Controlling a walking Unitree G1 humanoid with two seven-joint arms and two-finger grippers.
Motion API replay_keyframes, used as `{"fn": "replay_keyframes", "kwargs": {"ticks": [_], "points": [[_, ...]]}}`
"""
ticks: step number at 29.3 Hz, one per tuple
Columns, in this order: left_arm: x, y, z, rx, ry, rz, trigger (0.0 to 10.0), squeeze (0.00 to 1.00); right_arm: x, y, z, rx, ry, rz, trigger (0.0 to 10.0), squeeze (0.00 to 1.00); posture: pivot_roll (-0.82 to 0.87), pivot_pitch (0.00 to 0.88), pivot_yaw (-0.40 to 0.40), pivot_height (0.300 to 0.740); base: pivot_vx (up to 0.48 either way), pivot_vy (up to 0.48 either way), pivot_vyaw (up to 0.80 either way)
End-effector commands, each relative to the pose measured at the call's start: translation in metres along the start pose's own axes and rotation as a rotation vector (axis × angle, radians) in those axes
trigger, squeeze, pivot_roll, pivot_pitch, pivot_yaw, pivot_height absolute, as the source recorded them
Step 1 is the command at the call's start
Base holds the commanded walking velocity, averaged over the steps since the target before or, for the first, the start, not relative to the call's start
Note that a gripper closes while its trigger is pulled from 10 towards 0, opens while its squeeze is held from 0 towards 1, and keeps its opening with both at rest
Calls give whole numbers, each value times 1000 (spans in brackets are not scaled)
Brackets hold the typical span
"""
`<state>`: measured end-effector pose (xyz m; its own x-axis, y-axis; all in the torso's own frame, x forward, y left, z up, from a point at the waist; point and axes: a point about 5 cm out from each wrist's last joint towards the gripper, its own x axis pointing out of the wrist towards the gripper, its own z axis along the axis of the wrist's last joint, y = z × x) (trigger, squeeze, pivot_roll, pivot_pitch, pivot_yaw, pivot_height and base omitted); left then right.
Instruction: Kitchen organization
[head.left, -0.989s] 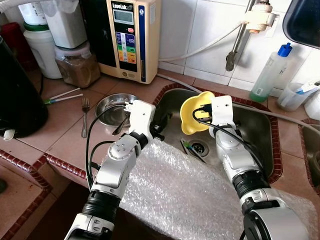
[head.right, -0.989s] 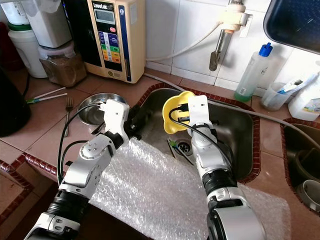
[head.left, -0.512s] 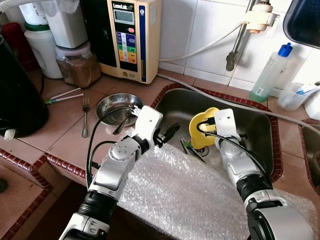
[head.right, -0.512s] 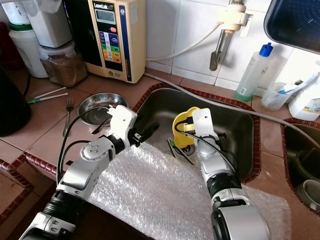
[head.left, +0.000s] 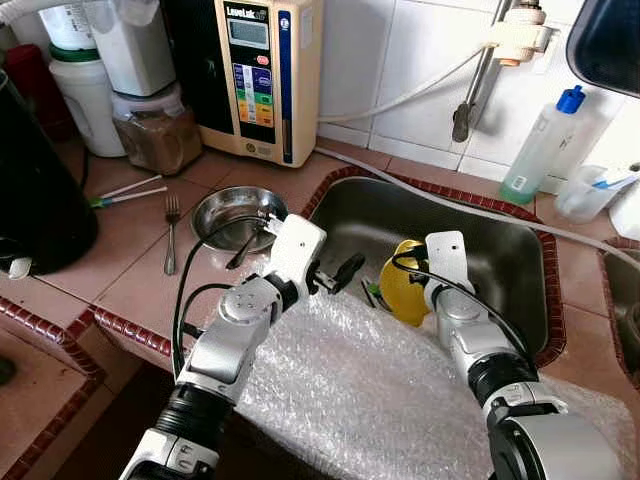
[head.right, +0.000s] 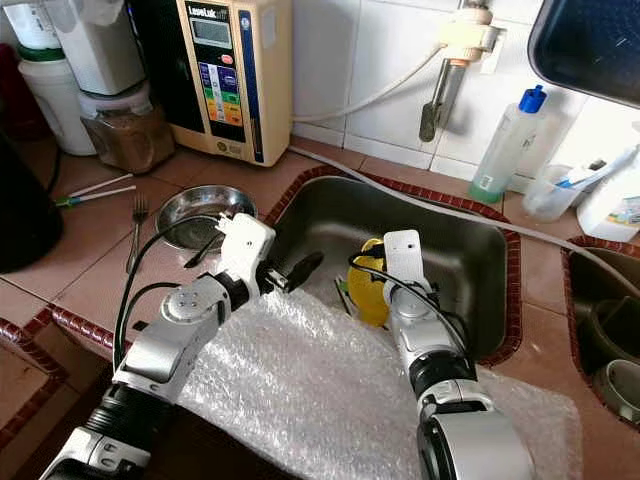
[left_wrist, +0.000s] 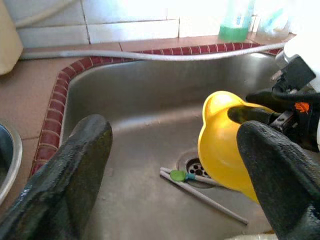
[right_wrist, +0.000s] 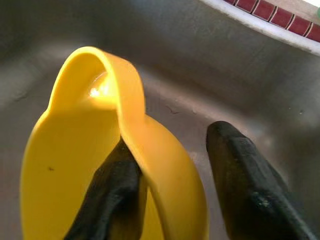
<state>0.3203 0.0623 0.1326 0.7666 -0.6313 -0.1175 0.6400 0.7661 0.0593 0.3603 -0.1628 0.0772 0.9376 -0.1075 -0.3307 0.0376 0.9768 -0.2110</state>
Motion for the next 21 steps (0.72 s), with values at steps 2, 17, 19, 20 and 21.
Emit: {"fn": "replay_keyframes", "kwargs": {"ticks": [2,17,19,20,21], "points": [[0,-3,2,20,1,-9,10000,1000,1,1,1,32,3,12,10000,1000,151,0,-28,740,0,0,0],[1,-4,3,19,-3,-10,10000,1000,0,8,2,-3,-18,70,10000,1000,154,0,-28,740,0,0,0],[1,-4,4,22,-6,-11,10000,1000,-1,10,5,-82,-47,82,10000,1000,151,0,-27,740,0,0,0],[1,-4,4,22,-6,-11,10000,1000,-1,10,5,-82,-47,82,10000,1000,151,0,-27,740,0,0,0],[1,-4,4,23,-7,-10,10000,1000,-1,11,6,-125,-63,87,10000,1000,151,0,-26,740,0,0,0]]}}
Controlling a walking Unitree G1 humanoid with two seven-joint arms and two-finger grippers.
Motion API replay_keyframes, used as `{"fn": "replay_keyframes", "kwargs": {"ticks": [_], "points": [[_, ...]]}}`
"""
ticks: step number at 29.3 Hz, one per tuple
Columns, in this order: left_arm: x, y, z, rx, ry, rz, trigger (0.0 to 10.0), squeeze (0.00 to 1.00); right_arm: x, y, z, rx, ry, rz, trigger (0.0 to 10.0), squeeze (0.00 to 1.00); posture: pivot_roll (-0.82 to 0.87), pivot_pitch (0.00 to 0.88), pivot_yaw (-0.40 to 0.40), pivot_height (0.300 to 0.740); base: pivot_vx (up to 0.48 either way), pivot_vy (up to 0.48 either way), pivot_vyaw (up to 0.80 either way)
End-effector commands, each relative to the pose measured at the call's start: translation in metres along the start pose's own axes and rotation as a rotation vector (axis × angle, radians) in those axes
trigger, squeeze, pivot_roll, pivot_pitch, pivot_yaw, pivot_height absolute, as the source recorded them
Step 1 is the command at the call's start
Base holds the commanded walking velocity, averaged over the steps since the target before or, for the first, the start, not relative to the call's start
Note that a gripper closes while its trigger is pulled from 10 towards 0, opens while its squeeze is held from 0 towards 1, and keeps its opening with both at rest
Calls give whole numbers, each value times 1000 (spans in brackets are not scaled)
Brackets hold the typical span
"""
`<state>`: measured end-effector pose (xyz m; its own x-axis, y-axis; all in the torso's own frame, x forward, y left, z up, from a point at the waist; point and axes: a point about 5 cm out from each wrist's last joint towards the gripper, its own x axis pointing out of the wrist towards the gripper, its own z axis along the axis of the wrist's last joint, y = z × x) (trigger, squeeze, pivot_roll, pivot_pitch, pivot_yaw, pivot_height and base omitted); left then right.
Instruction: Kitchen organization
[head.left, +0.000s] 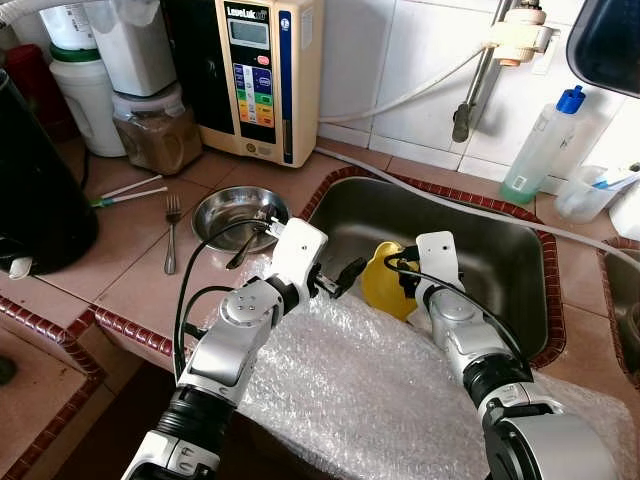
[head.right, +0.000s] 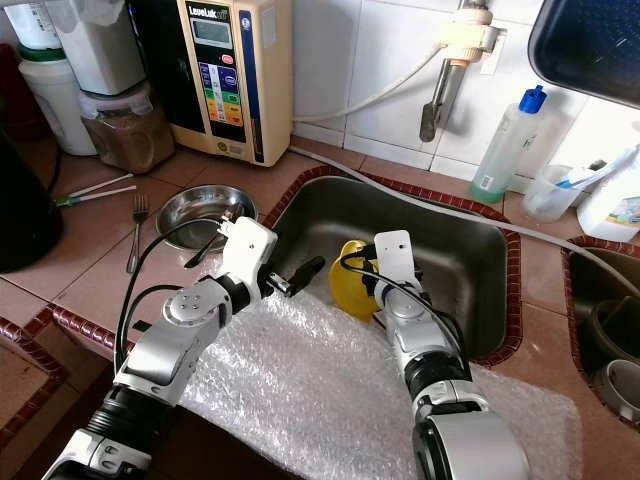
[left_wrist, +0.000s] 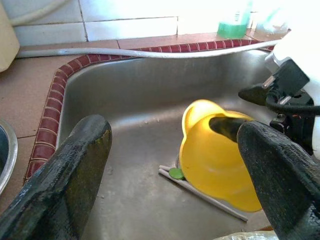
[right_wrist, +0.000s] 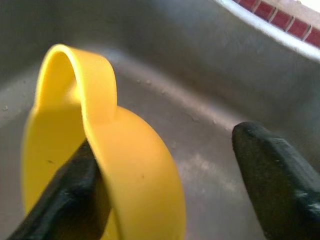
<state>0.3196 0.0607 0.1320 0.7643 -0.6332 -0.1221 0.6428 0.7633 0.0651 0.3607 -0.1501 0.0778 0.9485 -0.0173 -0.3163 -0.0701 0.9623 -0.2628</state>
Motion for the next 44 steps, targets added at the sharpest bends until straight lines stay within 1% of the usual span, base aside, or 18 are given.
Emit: {"fn": "replay_keyframes", "kwargs": {"ticks": [1,4,6,8,11,12,13,15,20,24,26,29,33,38,39,40,41,44], "points": [[1,-3,6,18,-15,-6,10000,1000,0,6,3,-72,-27,71,10000,1000,150,0,-26,740,0,0,0],[2,-3,10,-3,-30,-5,10000,1000,-1,16,-4,1,37,129,10000,1000,148,0,-26,740,0,0,0],[2,-4,11,-3,-36,-7,10000,1000,-1,20,-6,244,101,172,10000,1000,150,0,-28,740,0,0,0],[2,-3,11,6,-36,-4,10000,1000,-1,25,-4,257,89,219,10000,1000,151,0,-28,740,0,0,0],[2,-3,11,4,-35,-6,10000,1000,-2,25,-1,165,48,223,10000,1000,150,0,-29,740,0,0,0],[2,-4,11,2,-35,-9,10000,1000,-1,23,2,91,8,207,10000,1000,150,0,-29,740,0,0,0],[2,-4,11,1,-36,-11,10000,1000,-2,14,15,-168,-133,125,10000,1000,150,0,-29,740,0,0,0],[2,-4,11,1,-37,-11,10000,1000,-3,12,20,-254,-197,102,10000,1000,150,0,-29,740,0,0,0],[2,-5,12,4,-38,-11,10000,1000,-4,18,23,-122,-198,189,10000,1000,145,0,-26,740,0,0,0],[4,-6,15,12,-44,-18,10000,1000,-1,24,3,279,34,266,10000,1000,145,0,-28,740,0,0,0],[4,-6,15,13,-46,-16,10000,1000,-2,26,2,256,35,277,10000,1000,147,0,-30,740,0,0,0],[3,-5,15,15,-46,-12,10000,1000,-3,22,11,-75,-122,247,10000,1000,148,0,-30,740,0,0,0],[3,-5,14,18,-42,-9,10000,1000,-8,20,37,-131,-320,238,10000,1000,143,0,-27,740,0,0,0],[4,-7,14,23,-42,-13,10000,1000,-8,17,40,-66,-332,236,10000,1000,143,0,-27,740,0,0,0],[4,-7,14,23,-42,-12,10000,1000,-8,17,39,-67,-327,234,10000,706,143,0,-27,740,0,0,0],[4,-7,14,23,-42,-12,10000,1000,-8,17,39,-67,-327,234,10000,706,143,0,-27,740,0,0,0],[4,-7,14,25,-42,-10,10000,1000,-8,17,38,-64,-326,235,10000,0,143,0,-27,740,0,0,0],[3,-4,14,32,-40,5,10000,1000,-8,18,34,-60,-325,231,10000,0,145,0,-28,740,0,0,0]]}}
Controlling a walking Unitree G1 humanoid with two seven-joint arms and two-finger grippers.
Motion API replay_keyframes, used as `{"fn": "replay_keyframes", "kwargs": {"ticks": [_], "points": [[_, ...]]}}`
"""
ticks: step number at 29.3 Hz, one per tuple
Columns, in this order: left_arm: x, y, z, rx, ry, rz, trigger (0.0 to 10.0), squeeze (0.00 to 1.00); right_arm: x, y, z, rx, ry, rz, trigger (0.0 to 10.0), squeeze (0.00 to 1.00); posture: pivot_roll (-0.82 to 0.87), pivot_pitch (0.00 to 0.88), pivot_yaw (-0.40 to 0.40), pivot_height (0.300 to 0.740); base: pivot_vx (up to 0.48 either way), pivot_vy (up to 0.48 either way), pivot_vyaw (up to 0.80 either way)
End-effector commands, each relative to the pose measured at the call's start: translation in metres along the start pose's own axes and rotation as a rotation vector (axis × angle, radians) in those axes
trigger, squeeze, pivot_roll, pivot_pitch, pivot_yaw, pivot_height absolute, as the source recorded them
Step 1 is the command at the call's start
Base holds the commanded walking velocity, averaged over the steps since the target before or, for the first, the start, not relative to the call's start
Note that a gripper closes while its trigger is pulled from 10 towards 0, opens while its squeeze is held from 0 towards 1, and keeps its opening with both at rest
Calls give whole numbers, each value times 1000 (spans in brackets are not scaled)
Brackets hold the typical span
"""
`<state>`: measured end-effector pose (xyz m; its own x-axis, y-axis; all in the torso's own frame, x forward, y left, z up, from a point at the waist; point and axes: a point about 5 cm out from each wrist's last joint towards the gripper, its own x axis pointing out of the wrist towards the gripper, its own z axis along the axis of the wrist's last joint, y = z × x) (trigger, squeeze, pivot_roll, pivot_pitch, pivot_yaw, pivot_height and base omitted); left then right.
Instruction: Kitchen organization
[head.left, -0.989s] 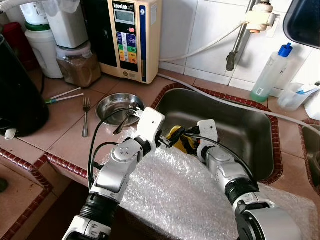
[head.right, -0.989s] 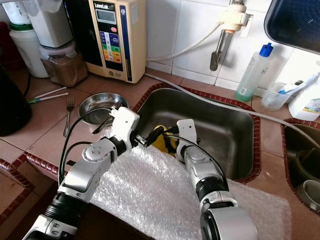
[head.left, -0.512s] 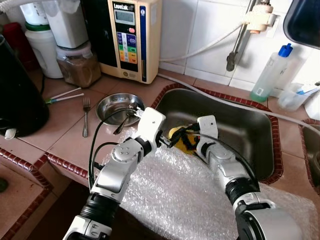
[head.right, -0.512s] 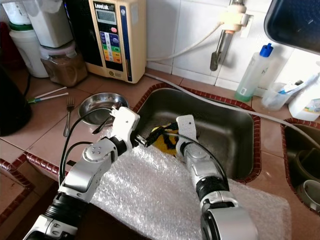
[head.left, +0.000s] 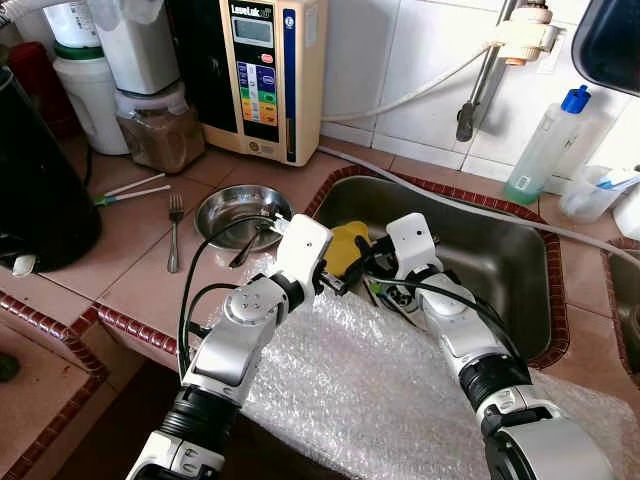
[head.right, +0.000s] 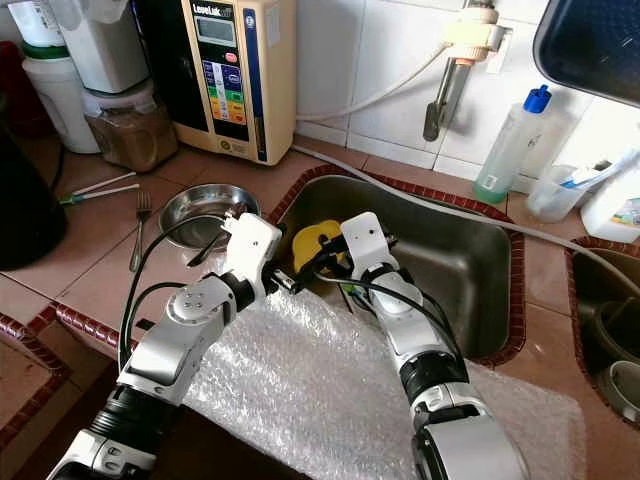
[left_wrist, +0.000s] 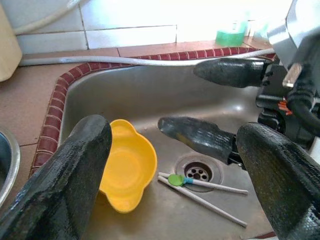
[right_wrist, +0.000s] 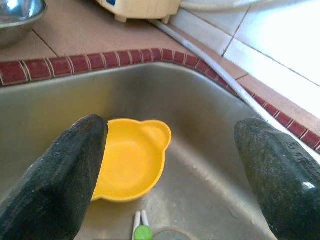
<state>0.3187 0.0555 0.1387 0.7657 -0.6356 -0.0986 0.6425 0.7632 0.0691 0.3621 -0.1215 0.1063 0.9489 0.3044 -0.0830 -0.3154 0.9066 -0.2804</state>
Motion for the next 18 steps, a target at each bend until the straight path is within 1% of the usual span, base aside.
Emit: {"fn": "replay_keyframes", "kwargs": {"ticks": [1,3,5,6,7,8,9,10,11,12,14,15,16,17,18], "points": [[0,2,6,30,-14,26,10000,1000,-1,-2,1,19,-23,-19,10000,0,146,0,-28,740,0,0,0],[-2,9,5,37,-15,81,10000,1000,-2,-1,6,32,-66,-28,10000,0,146,0,-28,740,0,0,0],[-2,10,6,34,-18,89,10000,1000,-2,-1,7,32,-76,-28,10000,0,146,0,-28,740,0,0,0],[-6,20,9,40,-40,166,10000,1000,-3,-1,14,50,-127,-41,10000,0,154,0,-28,740,0,0,0],[-6,20,9,40,-40,166,10000,1000,-3,-1,14,50,-127,-41,10000,0,154,0,-28,740,0,0,0],[-9,31,14,60,-63,265,10000,306,-3,-2,19,55,-157,-51,10000,0,154,0,-28,740,0,0,0],[-10,36,16,56,-70,306,10000,24,-4,-2,21,53,-166,-55,10000,0,155,0,-27,740,0,0,0],[-11,38,17,51,-73,330,10000,24,-4,-2,21,51,-170,-57,10000,0,155,0,-27,740,0,0,0],[-11,38,17,51,-73,330,10000,24,-4,-2,21,51,-170,-57,10000,0,155,0,-27,740,0,0,0],[-13,48,22,47,-90,410,10000,0,-4,-2,21,48,-173,-62,10000,0,154,0,-27,740,0,0,0],[-14,52,24,48,-99,449,10000,0,-5,-2,20,48,-174,-63,10000,0,154,0,-27,740,0,0,0],[-17,61,27,47,-111,528,10000,0,-6,-2,19,52,-172,-65,10000,0,154,0,-27,740,0,0,0],[-17,61,27,47,-111,528,10000,0,-6,-2,19,52,-172,-65,10000,0,154,0,-27,740,0,0,0],[-23,73,30,46,-128,621,10000,0,-7,-1,17,53,-171,-65,10000,0,154,0,-27,740,0,0,0],[-25,76,31,46,-132,642,10000,0,-8,-1,17,54,-172,-65,10000,0,154,0,-27,740,0,0,0]]}}
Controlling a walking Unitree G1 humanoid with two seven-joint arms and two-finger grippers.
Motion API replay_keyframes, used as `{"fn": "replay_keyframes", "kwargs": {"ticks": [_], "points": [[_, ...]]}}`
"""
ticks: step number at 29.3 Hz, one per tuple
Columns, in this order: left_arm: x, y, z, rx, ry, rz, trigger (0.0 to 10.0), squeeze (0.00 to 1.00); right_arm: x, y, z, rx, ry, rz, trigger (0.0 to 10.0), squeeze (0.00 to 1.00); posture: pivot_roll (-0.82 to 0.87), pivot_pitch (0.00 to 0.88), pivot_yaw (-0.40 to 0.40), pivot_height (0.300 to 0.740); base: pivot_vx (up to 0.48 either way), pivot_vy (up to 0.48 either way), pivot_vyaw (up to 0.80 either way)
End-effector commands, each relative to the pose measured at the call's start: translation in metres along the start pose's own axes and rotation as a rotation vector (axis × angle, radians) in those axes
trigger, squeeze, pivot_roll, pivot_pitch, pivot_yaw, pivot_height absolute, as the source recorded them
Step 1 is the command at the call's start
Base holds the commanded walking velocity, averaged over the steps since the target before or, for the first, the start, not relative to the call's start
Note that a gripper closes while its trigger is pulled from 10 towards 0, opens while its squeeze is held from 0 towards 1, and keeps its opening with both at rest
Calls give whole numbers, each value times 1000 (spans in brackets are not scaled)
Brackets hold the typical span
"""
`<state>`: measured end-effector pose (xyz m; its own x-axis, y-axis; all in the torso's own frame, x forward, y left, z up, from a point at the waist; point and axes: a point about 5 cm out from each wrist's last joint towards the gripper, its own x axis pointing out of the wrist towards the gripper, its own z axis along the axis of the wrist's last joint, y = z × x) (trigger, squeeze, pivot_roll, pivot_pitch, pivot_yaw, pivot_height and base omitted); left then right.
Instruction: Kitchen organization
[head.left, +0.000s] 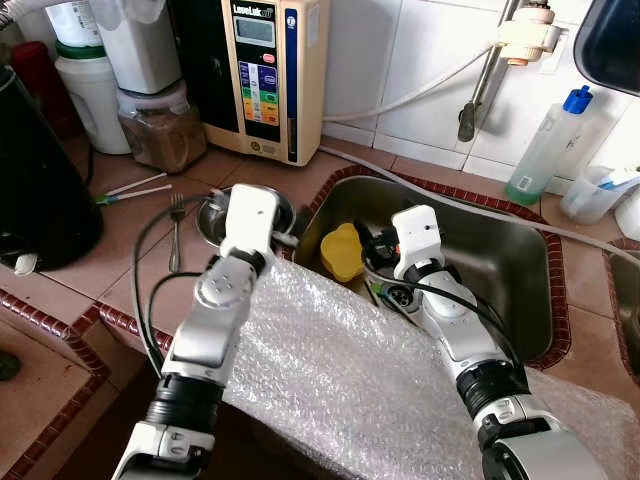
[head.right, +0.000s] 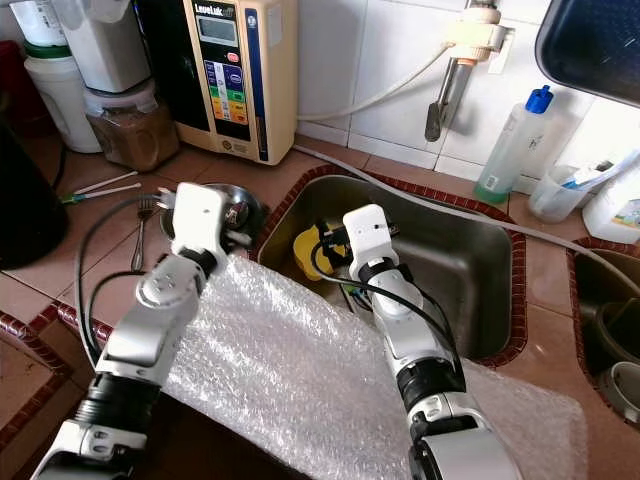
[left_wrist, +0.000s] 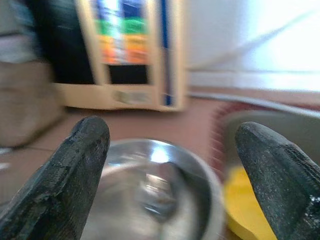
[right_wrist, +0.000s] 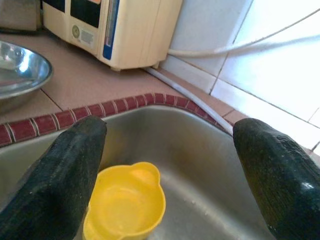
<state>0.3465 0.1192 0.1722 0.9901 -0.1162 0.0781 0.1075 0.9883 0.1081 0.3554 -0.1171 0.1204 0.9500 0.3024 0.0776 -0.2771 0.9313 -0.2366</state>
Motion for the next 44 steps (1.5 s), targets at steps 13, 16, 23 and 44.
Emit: {"fn": "replay_keyframes", "kwargs": {"ticks": [13,16,23,44], "points": [[-5,56,-1,82,-2,353,10000,0,-14,17,23,107,-120,279,10000,0,152,0,-11,740,0,0,0],[-7,66,-3,95,3,390,10000,0,-15,12,32,102,-158,261,10000,0,151,0,-9,740,0,0,0],[-11,77,-8,90,38,441,10000,0,-18,12,34,122,-160,250,10000,35,150,0,-2,740,0,0,686],[2,86,-32,-32,235,436,10000,0,-26,25,75,210,-226,382,10000,0,121,0,16,740,0,0,24]]}}
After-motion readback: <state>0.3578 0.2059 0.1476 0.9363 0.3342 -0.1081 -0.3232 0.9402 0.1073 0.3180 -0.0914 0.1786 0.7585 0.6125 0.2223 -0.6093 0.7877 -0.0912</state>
